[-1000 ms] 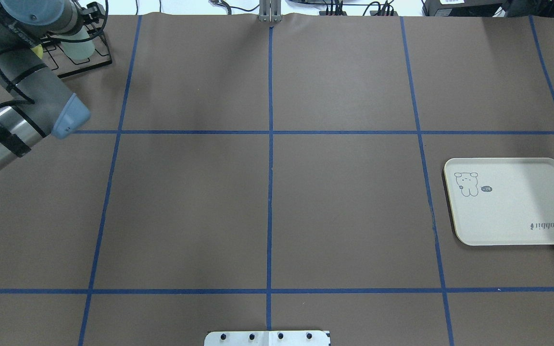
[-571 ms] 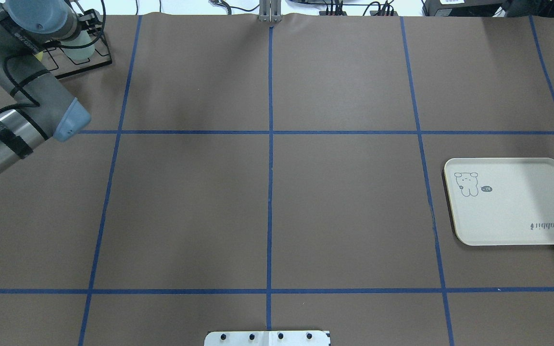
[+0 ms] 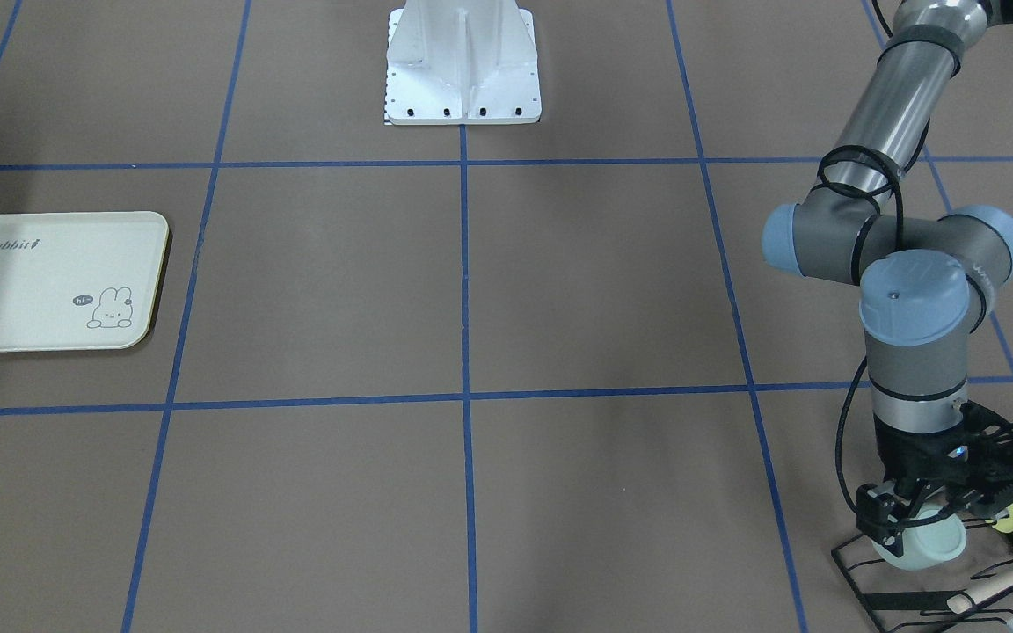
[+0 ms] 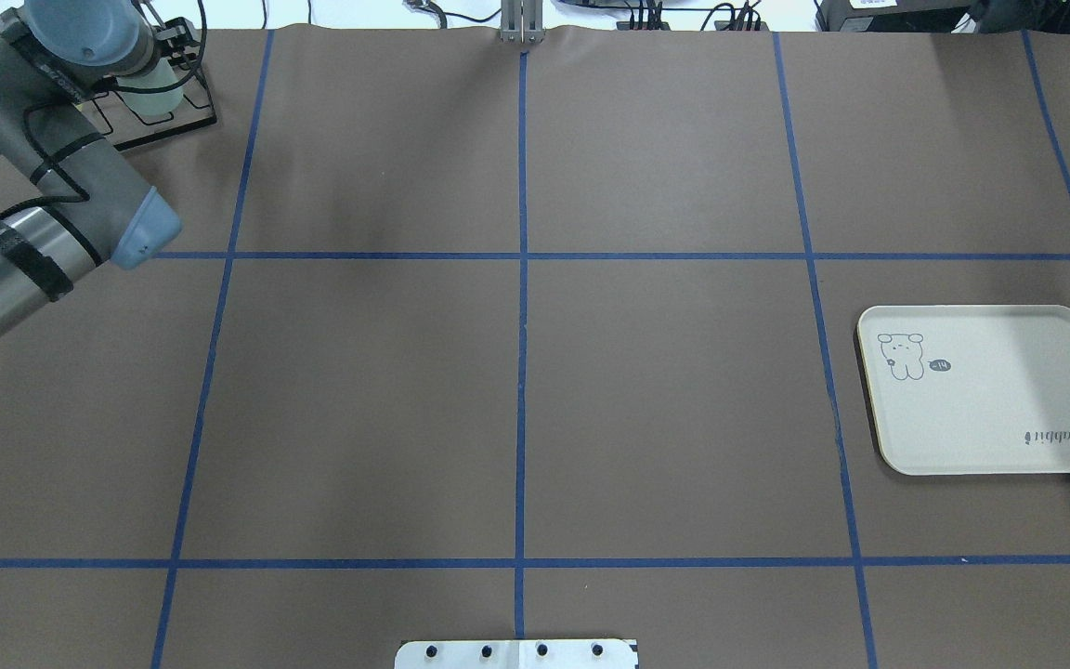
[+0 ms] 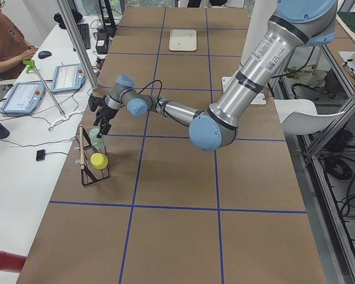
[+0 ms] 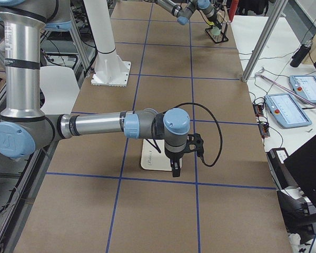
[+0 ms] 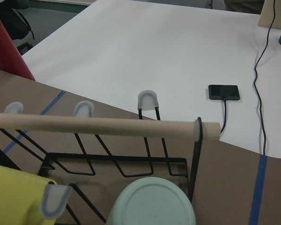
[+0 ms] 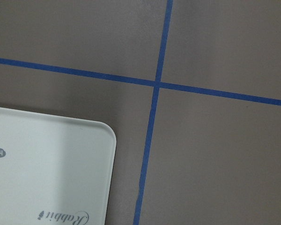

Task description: Left arm grabs green cup and hands to right arm on tray

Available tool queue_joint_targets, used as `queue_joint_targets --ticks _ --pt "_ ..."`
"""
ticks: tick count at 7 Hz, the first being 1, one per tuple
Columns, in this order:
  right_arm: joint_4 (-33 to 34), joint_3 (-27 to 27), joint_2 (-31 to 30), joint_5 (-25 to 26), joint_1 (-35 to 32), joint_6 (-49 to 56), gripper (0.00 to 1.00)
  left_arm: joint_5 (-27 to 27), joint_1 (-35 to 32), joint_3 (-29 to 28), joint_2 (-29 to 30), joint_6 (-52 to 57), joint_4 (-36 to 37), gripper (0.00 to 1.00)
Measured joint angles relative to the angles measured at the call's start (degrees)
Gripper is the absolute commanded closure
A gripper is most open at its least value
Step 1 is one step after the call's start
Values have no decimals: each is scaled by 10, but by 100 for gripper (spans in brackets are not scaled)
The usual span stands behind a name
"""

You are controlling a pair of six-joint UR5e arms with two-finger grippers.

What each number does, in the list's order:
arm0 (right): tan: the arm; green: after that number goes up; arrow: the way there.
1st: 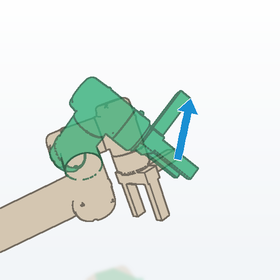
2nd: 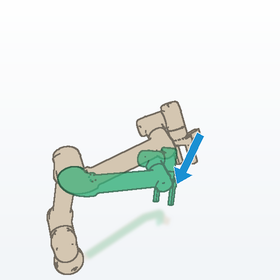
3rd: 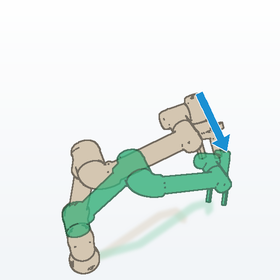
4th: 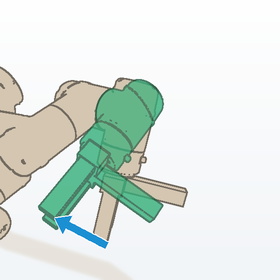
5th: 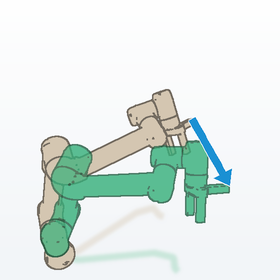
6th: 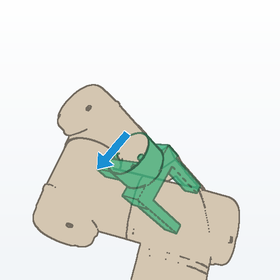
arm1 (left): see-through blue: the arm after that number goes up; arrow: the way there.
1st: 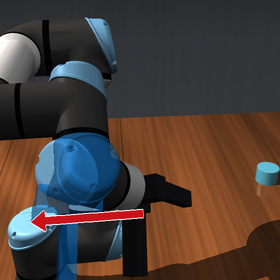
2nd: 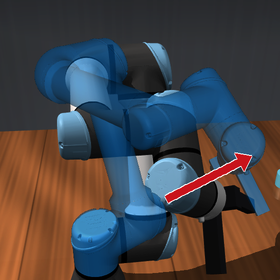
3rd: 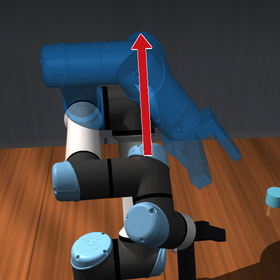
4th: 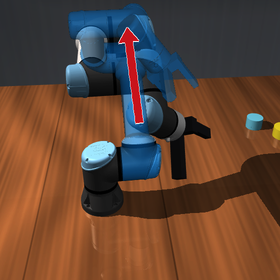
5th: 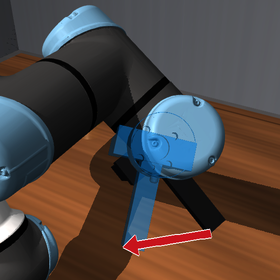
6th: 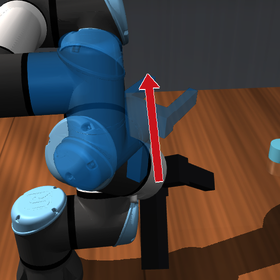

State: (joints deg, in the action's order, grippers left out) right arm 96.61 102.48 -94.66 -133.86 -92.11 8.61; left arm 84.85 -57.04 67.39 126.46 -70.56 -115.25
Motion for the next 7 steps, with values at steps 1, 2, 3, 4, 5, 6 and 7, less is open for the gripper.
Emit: queue_joint_targets --ticks 1,2,3,4,5,6,7 --pt "0 0 0 0 0 0 0 0 0 -7 1 0 -5 1" --pt "0 0 0 0 0 0 0 0 0 -9 2 1 -7 6" --pt "0 0 0 0 0 0 0 0 -1 -10 2 1 -7 21" --pt "0 0 0 0 0 0 0 0 -2 -10 2 1 -7 41" --pt "0 1 0 0 0 0 0 0 -2 -10 2 2 -7 59" --pt "0 1 0 0 0 0 0 0 -2 -9 2 2 -6 76" --pt "1 1 0 -1 0 0 0 0 -4 -7 2 4 -6 88"
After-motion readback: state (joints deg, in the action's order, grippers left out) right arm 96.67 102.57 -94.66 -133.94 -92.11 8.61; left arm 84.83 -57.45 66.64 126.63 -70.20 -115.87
